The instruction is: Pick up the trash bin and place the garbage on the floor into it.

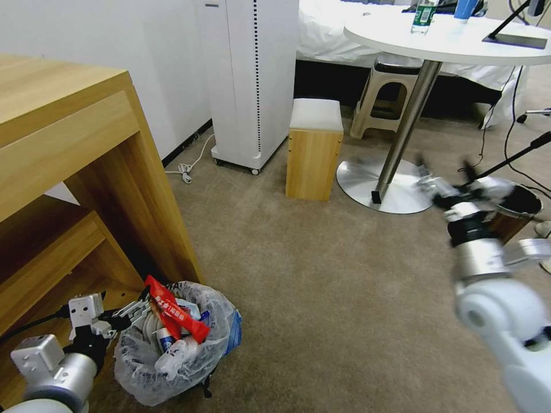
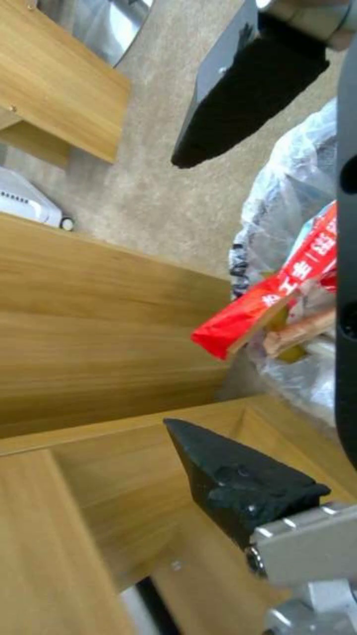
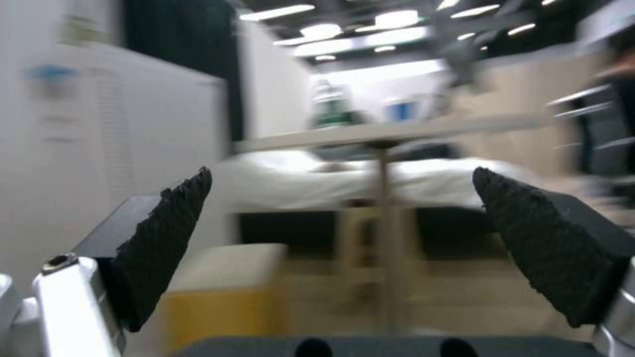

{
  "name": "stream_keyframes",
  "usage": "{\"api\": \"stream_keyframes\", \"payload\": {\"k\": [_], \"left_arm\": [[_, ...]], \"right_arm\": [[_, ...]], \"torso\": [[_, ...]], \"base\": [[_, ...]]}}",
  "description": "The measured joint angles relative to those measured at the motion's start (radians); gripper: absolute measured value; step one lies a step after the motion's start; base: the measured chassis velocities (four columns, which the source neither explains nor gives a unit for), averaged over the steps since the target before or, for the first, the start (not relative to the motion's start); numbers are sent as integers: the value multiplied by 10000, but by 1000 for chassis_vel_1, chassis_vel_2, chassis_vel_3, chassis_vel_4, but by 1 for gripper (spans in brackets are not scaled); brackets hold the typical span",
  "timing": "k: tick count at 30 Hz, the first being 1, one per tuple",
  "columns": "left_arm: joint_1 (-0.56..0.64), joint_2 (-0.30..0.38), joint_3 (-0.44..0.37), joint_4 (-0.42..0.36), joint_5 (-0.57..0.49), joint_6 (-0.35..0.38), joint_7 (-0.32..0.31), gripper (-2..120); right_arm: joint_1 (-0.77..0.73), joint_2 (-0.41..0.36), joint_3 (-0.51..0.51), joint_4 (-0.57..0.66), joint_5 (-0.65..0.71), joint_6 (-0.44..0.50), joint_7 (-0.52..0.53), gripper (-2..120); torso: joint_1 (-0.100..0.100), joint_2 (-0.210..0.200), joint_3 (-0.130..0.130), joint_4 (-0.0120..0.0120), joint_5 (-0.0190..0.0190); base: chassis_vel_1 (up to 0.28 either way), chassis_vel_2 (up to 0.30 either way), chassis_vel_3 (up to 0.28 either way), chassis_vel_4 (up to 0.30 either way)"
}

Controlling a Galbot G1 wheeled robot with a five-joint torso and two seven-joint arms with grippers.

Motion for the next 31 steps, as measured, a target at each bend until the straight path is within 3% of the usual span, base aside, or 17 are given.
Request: {"api": "stream_keyframes", "payload": {"k": [2,4,6,7,10,12,15,18,26,31], "left_arm": [[-12,-282,80,-344,432,37,45,100],[-8,-326,89,-387,532,37,60,100],[46,-512,147,-599,1068,21,167,100],[46,-512,147,-599,1068,21,167,100],[126,-1115,255,-978,1970,-33,392,100],[63,-1322,329,-985,2197,-82,453,100],[-88,-1870,623,-985,2451,1,547,100],[-152,-2025,687,-754,2500,-102,628,100],[-651,-2192,748,467,2562,-631,1181,100],[-1242,-1784,824,1427,2597,-817,1627,100]], "right_arm": [[-322,-31,1278,126,-139,-621,536,100],[-398,-31,1498,150,-188,-769,668,100],[-1040,-14,2746,425,-407,-1474,1167,100],[-1040,-14,2746,425,-407,-1474,1167,100],[-2556,583,5111,1124,-539,-2448,1553,100],[-2859,956,5286,1258,-582,-2550,1603,100],[-3493,2172,4226,536,-1420,-2378,1510,100],[-3463,2615,3341,-371,-1777,-2224,1476,100],[-2860,3149,1722,-1448,-1963,-1801,1119,100],[-2597,3075,1179,-1443,-2038,-1792,1047,100]], "torso": [[0,0,0,0,1],[0,0,0,0,2],[0,0,0,0,-2],[0,0,0,0,-2],[-1,2,-1,-6,-3],[-1,1,-1,-1,-4],[-1,1,-1,-2,-1],[0,1,0,-2,3],[0,1,1,0,-2],[0,0,1,-1,-5]], "base": [[0,0,0,0],[0,0,0,0],[0,0,0,0],[0,0,0,0],[0,0,0,0],[0,0,0,0],[0,0,0,0],[0,0,0,0],[0,0,0,0],[0,0,0,0]]}}
